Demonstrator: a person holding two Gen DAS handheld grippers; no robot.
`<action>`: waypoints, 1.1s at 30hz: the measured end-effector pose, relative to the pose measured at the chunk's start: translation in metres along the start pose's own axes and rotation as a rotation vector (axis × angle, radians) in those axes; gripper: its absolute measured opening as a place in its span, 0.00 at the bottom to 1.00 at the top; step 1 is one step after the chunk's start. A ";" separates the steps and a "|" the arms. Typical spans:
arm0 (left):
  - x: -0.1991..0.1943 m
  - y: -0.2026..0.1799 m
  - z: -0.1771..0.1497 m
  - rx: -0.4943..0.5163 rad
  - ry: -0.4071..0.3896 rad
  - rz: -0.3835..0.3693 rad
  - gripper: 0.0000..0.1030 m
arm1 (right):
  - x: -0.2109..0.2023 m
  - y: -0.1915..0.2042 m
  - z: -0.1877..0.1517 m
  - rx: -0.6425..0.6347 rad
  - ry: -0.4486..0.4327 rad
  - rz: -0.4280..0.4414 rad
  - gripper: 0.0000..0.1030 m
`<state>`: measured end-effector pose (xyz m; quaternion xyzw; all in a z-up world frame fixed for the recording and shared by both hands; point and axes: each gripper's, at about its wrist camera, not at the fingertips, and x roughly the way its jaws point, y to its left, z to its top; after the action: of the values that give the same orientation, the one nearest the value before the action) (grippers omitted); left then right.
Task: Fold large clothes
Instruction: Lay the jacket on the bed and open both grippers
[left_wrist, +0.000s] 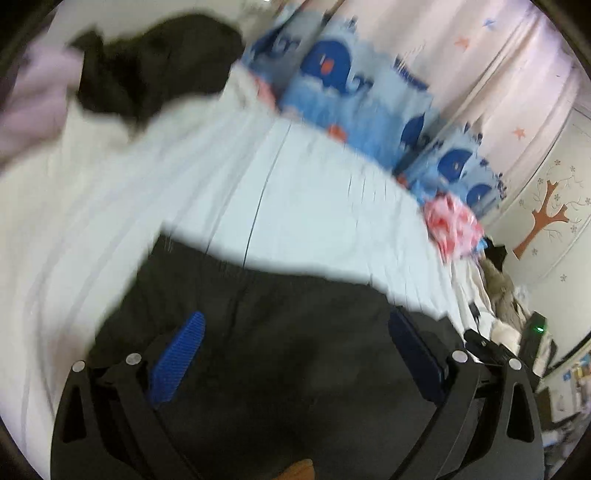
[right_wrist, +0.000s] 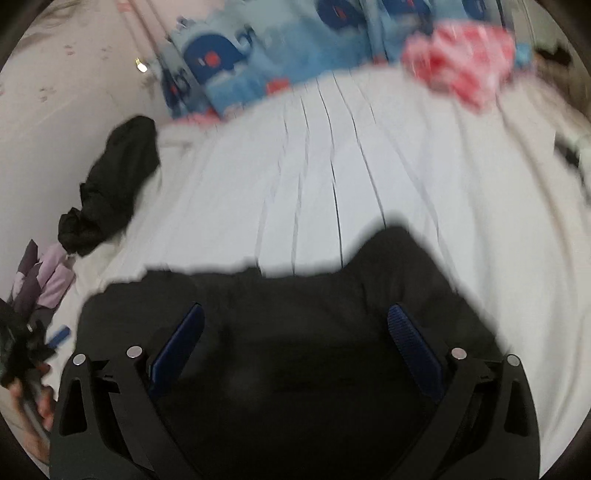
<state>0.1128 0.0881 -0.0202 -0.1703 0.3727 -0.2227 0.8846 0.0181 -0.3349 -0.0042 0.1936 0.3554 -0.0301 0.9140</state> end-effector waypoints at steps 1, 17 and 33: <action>0.005 -0.008 0.007 0.013 -0.012 0.011 0.93 | 0.001 0.011 0.009 -0.032 -0.010 -0.008 0.93; 0.079 -0.011 -0.036 0.064 0.061 0.160 0.93 | 0.092 -0.033 0.007 -0.112 0.217 -0.102 0.93; 0.072 -0.017 -0.048 0.131 -0.013 0.182 0.93 | 0.069 -0.077 -0.017 0.022 0.047 0.015 0.93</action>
<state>0.1182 0.0295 -0.0858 -0.0791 0.3657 -0.1640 0.9128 0.0441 -0.3938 -0.0868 0.2071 0.3749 -0.0226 0.9033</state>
